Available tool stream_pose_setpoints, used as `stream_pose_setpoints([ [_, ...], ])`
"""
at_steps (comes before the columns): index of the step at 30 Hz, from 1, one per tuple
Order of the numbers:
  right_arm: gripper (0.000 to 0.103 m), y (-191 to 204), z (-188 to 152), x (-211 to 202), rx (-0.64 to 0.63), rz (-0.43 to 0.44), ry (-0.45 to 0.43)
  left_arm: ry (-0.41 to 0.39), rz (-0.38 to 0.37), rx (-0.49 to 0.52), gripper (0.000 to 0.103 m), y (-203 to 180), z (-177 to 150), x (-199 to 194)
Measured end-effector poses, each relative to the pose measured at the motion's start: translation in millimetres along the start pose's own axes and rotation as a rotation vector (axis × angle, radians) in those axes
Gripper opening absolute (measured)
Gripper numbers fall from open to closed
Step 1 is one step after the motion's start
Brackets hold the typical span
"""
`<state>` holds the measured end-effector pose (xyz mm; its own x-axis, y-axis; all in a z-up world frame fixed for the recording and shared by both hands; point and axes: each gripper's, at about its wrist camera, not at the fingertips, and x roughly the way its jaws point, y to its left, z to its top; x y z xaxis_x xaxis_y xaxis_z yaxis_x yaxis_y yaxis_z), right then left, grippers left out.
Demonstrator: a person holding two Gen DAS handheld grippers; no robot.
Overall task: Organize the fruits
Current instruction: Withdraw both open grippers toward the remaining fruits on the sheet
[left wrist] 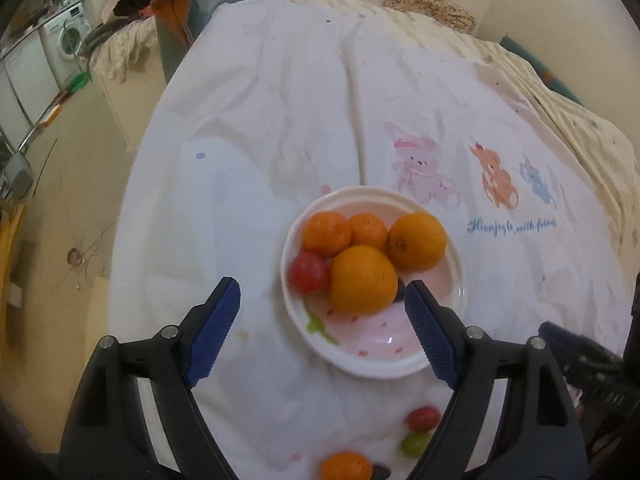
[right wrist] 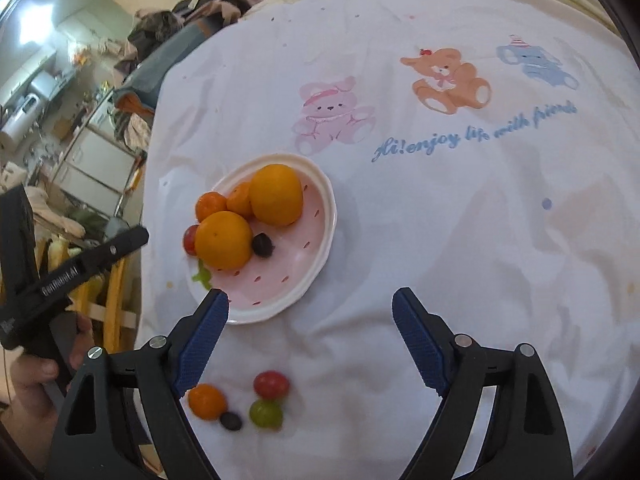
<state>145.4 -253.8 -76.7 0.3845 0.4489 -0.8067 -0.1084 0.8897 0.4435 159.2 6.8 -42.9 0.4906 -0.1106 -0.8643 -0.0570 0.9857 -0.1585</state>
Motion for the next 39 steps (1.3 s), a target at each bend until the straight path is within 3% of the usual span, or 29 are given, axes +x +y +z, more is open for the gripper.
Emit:
stream_pose_setpoints([
  [5,0.087,3.1,-15.7,-15.1,0.016,0.009,-0.015,0.020,0.005,-0.012,0.082,12.2,-18.3,-12.5],
  [13,0.087,4.9,-39.3,-24.5,0.037,0.013,-0.003,0.204,-0.052,-0.124,0.082,33.3,-68.1,-7.6],
  [21,0.087,-2.4,-49.4,-22.5,0.091,-0.018,0.003,0.329,-0.067,-0.118,0.082,18.1,-112.9,4.2],
  [37,0.087,-12.4,-51.3,-9.4,0.125,-0.072,0.039,0.369,-0.041,-0.059,0.078,-8.4,-136.7,26.6],
  [39,0.087,-13.6,-51.2,-7.0,0.127,-0.076,0.046,0.366,-0.027,-0.048,0.071,-11.4,-136.5,28.5],
])
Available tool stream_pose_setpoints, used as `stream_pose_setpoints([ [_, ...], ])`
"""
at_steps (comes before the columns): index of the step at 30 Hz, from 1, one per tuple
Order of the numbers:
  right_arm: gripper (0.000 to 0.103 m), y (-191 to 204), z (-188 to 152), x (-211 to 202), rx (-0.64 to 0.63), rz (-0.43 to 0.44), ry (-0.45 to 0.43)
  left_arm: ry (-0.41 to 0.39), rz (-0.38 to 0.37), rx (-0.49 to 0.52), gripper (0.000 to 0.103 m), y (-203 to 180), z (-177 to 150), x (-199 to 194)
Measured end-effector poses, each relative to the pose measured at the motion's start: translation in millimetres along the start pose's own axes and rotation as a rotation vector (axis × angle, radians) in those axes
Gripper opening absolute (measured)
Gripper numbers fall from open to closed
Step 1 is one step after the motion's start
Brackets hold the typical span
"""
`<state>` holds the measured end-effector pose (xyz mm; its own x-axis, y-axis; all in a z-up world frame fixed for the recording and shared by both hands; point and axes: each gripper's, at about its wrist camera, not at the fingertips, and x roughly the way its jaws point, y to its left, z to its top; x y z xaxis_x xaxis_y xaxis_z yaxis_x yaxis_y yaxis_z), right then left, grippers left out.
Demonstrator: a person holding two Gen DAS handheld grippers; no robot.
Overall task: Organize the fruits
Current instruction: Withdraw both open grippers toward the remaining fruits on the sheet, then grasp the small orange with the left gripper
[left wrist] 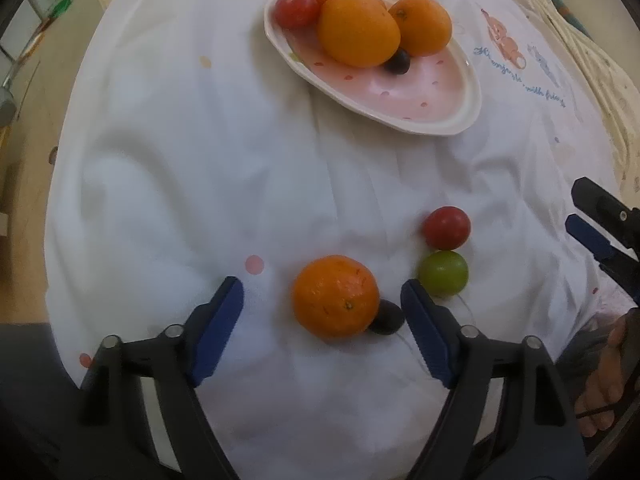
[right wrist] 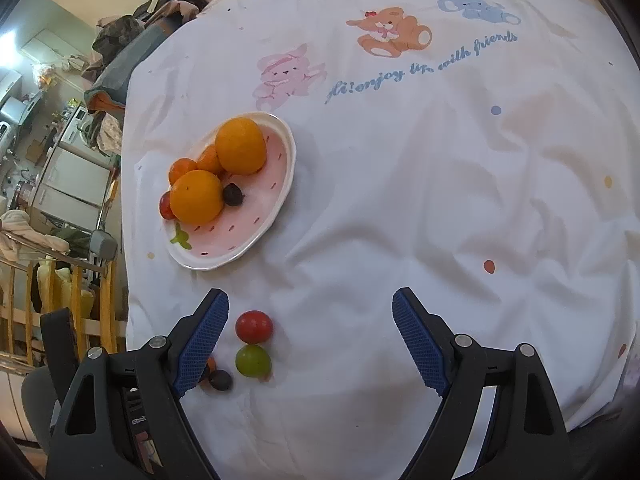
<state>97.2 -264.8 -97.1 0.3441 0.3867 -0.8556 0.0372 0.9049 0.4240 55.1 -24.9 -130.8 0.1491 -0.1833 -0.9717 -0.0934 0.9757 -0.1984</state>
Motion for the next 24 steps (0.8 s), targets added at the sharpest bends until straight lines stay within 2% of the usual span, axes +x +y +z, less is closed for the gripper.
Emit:
stream_pose_setpoints([
  [5,0.087,-2.0,0.6,1.4,0.010,0.012,0.005,0.008,0.030,0.021,0.055,-5.8,0.2,1.5],
  [6,0.087,-3.1,1.1,2.3,0.018,0.022,0.011,0.010,0.020,0.026,0.048,-6.4,0.0,1.1],
  [8,0.087,-5.7,1.6,4.7,0.037,0.033,0.021,0.014,-0.003,0.039,0.040,-9.1,0.1,0.6],
  [11,0.087,-6.2,1.6,4.6,0.043,0.034,0.021,0.003,0.022,0.073,0.039,-13.5,-0.4,-3.1],
  [16,0.087,-5.3,1.3,5.1,0.040,0.030,0.026,-0.045,0.021,0.074,0.039,-11.8,4.9,-20.2],
  [21,0.087,-5.8,0.1,5.3,0.038,0.030,0.031,-0.119,0.015,-0.020,0.039,8.9,15.4,-44.8],
  [24,0.087,-5.9,-2.2,8.1,0.043,0.087,0.077,-0.124,0.022,-0.089,0.039,24.2,19.0,-48.6],
])
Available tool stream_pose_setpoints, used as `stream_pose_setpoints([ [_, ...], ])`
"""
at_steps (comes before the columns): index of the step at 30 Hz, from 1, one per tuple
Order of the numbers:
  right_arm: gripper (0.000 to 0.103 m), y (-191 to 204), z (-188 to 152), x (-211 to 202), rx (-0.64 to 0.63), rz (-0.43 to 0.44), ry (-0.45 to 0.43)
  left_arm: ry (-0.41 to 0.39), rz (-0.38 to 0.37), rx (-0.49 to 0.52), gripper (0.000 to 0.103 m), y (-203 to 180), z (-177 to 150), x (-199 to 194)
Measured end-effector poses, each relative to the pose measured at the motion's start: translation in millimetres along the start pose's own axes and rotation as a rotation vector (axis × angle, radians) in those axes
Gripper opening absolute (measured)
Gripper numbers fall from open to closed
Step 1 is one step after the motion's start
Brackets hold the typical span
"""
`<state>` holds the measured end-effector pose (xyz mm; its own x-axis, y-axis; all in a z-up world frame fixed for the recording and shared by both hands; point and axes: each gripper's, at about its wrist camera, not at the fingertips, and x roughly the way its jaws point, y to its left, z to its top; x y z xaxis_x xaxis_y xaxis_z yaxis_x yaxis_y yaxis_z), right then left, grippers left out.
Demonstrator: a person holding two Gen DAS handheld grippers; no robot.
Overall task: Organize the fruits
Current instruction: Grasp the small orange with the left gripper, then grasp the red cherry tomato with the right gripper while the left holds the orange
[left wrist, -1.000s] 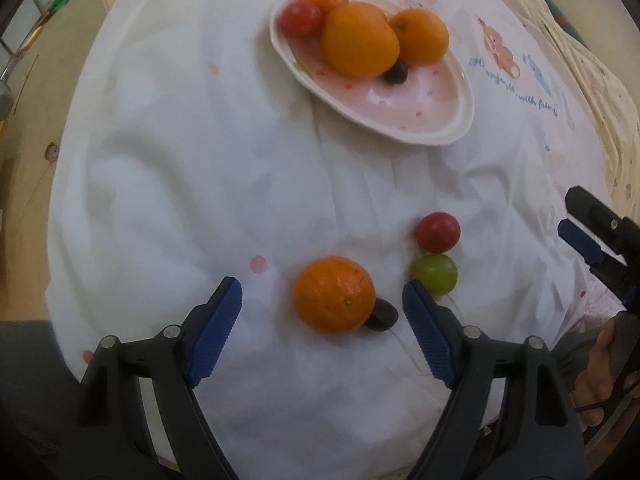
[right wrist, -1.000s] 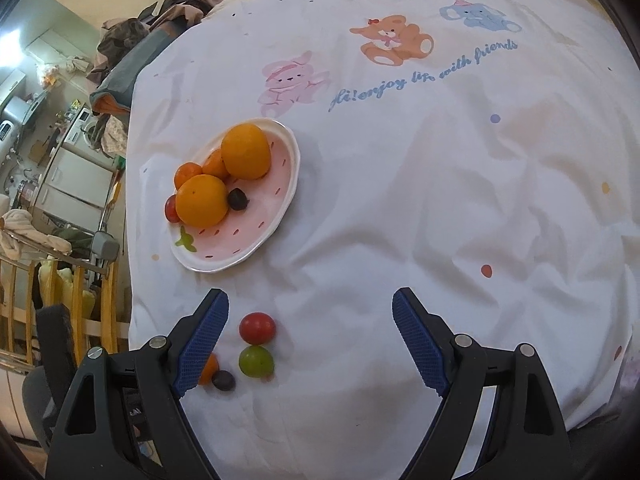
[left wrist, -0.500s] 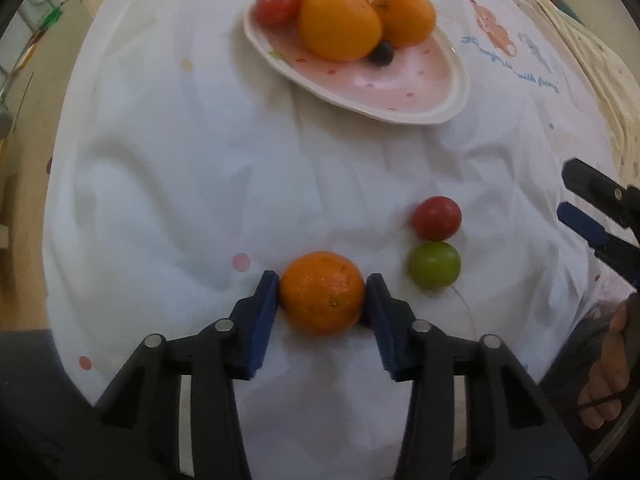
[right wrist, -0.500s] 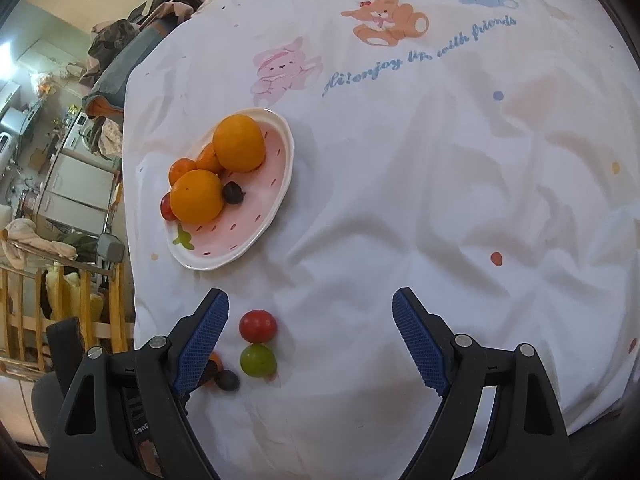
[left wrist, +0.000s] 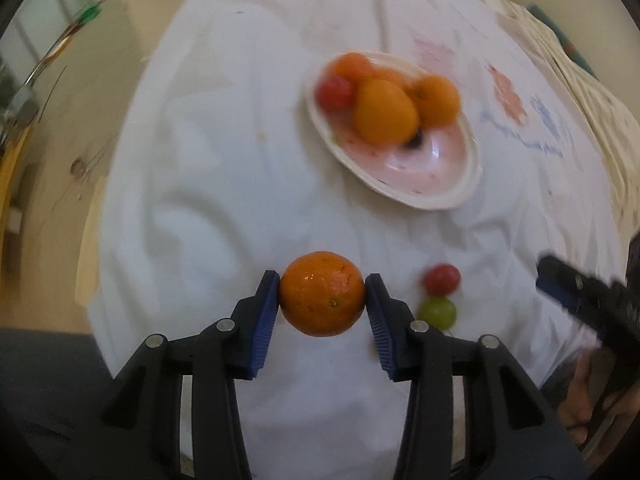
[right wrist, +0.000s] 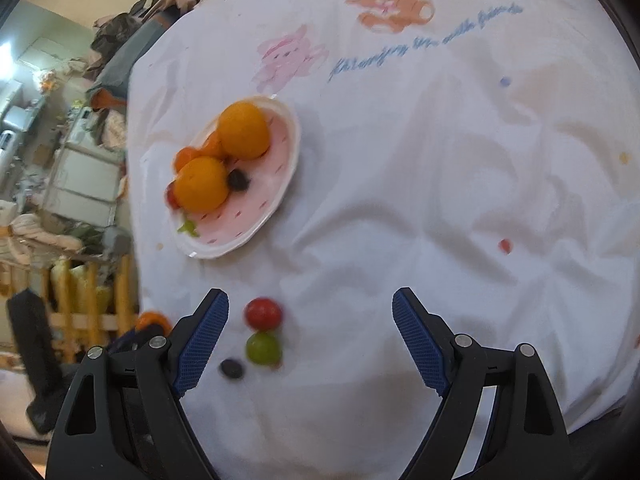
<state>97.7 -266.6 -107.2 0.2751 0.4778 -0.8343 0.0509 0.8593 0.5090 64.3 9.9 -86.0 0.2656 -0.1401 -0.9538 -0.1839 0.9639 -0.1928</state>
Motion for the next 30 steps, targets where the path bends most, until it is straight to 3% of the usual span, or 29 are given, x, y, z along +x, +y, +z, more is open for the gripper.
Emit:
stream_pose_setpoints([
  [3,0.085,0.0,-2.3,5.0,0.035,0.082,0.052,0.043,-0.005,-0.079,0.039,16.6,2.2,7.5],
  [4,0.080,3.1,-2.1,9.6,0.034,0.101,0.079,0.053,-0.006,-0.090,0.039,18.7,2.2,9.3],
  [11,0.053,39.8,-4.0,37.5,-0.104,-0.003,0.175,0.048,-0.043,-0.078,0.039,12.2,0.8,3.3],
  [20,0.052,57.8,-6.6,85.4,-0.136,-0.105,0.249,0.065,-0.061,-0.090,0.039,13.1,1.3,4.8],
  [21,0.050,58.9,-7.2,87.9,-0.141,-0.115,0.252,0.067,-0.062,-0.092,0.039,13.7,1.5,4.9],
  [23,0.037,63.0,-8.7,92.0,-0.163,-0.147,0.250,0.071,-0.066,-0.091,0.039,12.6,1.3,5.4],
  [25,0.035,65.6,-8.9,94.3,-0.180,-0.170,0.255,0.076,-0.074,-0.085,0.039,12.8,1.9,5.4],
  [30,0.035,63.3,-10.8,87.4,-0.148,-0.114,0.227,0.074,-0.076,-0.067,0.039,7.8,0.9,5.5],
])
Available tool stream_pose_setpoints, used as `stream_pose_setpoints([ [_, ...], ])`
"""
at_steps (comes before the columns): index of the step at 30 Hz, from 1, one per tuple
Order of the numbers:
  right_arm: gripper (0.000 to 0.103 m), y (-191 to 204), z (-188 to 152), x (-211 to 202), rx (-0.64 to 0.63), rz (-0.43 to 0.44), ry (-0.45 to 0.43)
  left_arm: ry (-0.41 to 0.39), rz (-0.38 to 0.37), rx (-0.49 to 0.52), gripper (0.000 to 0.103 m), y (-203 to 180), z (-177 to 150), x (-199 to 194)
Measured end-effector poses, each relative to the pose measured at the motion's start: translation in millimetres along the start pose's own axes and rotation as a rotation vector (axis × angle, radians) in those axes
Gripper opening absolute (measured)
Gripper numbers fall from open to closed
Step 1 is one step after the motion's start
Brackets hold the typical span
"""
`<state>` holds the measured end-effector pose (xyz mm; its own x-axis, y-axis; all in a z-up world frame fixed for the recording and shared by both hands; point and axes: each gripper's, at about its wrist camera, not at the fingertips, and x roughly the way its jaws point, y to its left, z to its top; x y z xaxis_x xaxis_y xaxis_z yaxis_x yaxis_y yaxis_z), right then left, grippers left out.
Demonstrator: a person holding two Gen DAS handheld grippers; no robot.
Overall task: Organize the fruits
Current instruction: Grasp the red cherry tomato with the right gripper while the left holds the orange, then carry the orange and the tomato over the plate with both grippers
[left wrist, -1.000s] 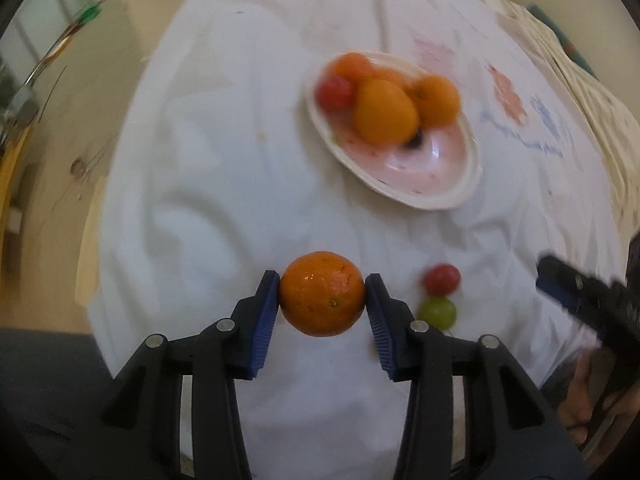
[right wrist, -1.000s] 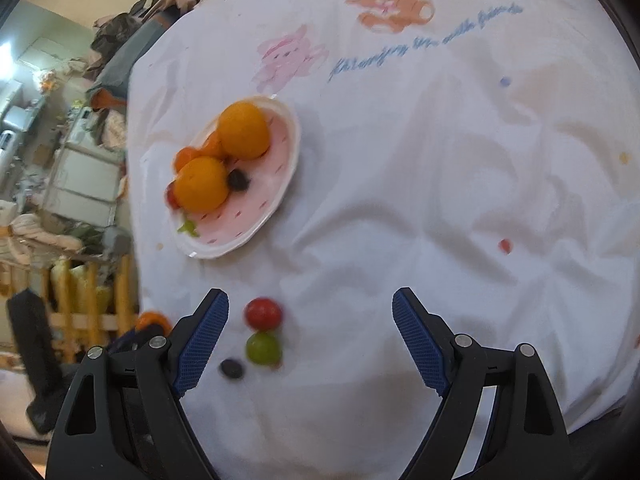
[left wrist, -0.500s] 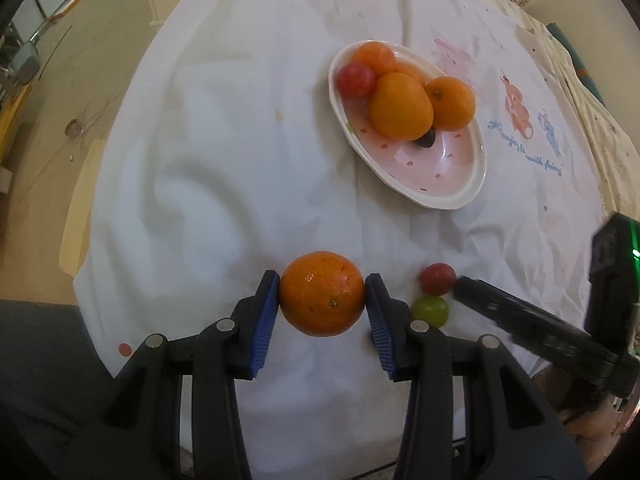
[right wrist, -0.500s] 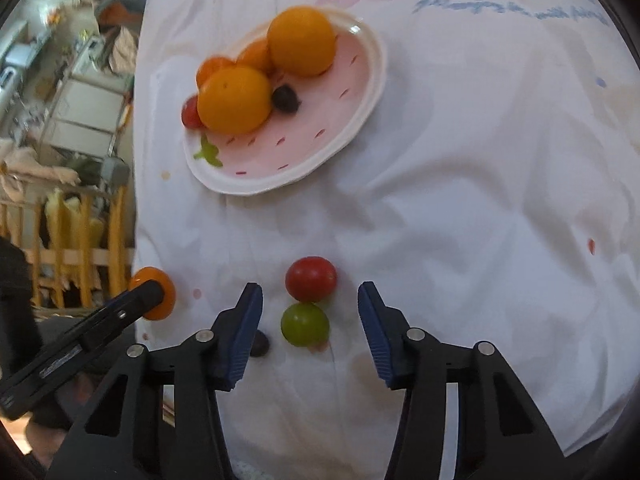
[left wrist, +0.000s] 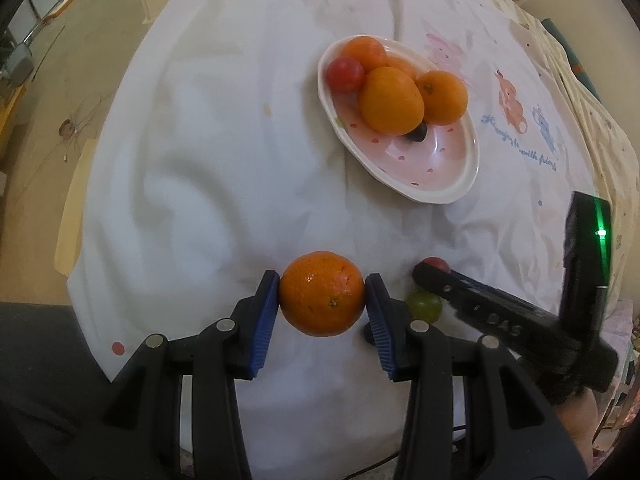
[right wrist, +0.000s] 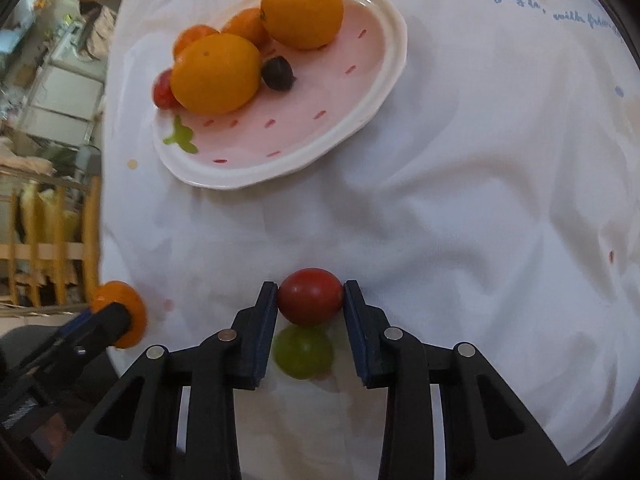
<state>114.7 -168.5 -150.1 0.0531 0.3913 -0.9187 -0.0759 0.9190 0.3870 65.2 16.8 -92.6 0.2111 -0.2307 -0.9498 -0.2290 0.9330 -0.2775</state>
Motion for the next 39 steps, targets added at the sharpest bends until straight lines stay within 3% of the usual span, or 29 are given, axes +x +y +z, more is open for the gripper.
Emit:
stream_pose_setpoints([
  [10,0.035,-24.2,-0.7,-52.8,0.013,0.083,-0.181,0.013,0.048,-0.027,0.039,10.8,0.2,11.1],
  [25,0.035,-61.1,16.4,-108.1,0.059,0.179,-0.287,-0.038,0.076,0.005,0.039,4.1,4.8,13.2],
  [39,0.035,-61.3,64.4,-93.5,0.025,0.195,-0.267,-0.037,0.040,0.114,0.039,-57.3,68.2,22.2],
])
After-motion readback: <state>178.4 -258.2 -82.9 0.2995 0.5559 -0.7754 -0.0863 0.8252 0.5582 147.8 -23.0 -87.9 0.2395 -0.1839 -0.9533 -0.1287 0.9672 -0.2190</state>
